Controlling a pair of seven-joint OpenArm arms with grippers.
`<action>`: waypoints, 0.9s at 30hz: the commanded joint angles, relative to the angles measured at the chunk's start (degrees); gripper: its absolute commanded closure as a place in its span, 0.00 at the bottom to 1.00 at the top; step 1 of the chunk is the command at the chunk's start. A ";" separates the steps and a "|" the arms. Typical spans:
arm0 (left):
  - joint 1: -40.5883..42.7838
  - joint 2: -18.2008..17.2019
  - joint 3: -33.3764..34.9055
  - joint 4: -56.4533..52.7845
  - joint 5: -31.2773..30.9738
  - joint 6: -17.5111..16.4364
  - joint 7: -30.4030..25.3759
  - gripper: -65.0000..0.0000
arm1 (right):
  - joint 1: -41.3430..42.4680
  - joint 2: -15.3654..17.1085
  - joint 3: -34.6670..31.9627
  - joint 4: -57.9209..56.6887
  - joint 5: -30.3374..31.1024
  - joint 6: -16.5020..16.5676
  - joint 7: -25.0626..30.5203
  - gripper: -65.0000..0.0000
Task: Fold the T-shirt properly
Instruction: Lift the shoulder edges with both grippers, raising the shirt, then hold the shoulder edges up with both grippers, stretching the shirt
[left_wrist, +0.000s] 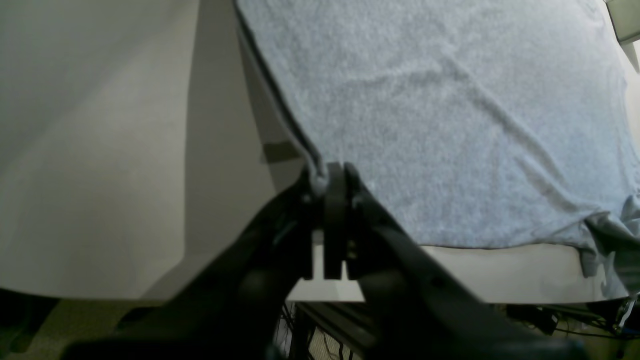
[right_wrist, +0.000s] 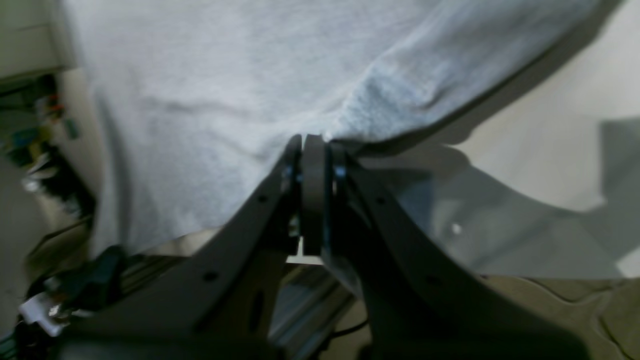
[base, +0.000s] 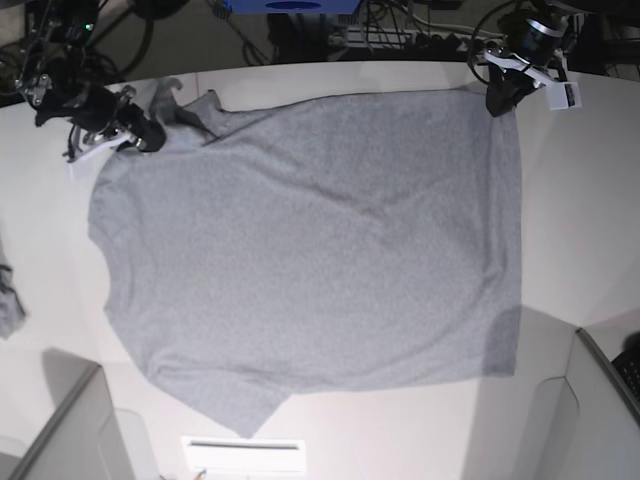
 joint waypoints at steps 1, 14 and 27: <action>0.68 -0.26 -0.35 0.67 -0.34 -0.25 -1.20 1.00 | 0.15 0.60 0.45 0.76 1.23 0.42 0.11 1.00; -1.16 -0.26 -0.26 1.02 -0.69 -0.34 -0.85 1.00 | -0.91 0.87 0.63 1.11 1.23 0.42 0.29 1.00; -5.74 -3.60 -0.18 0.67 -16.43 -0.25 -0.76 1.00 | 4.54 0.69 0.63 6.12 1.23 0.34 -3.84 1.00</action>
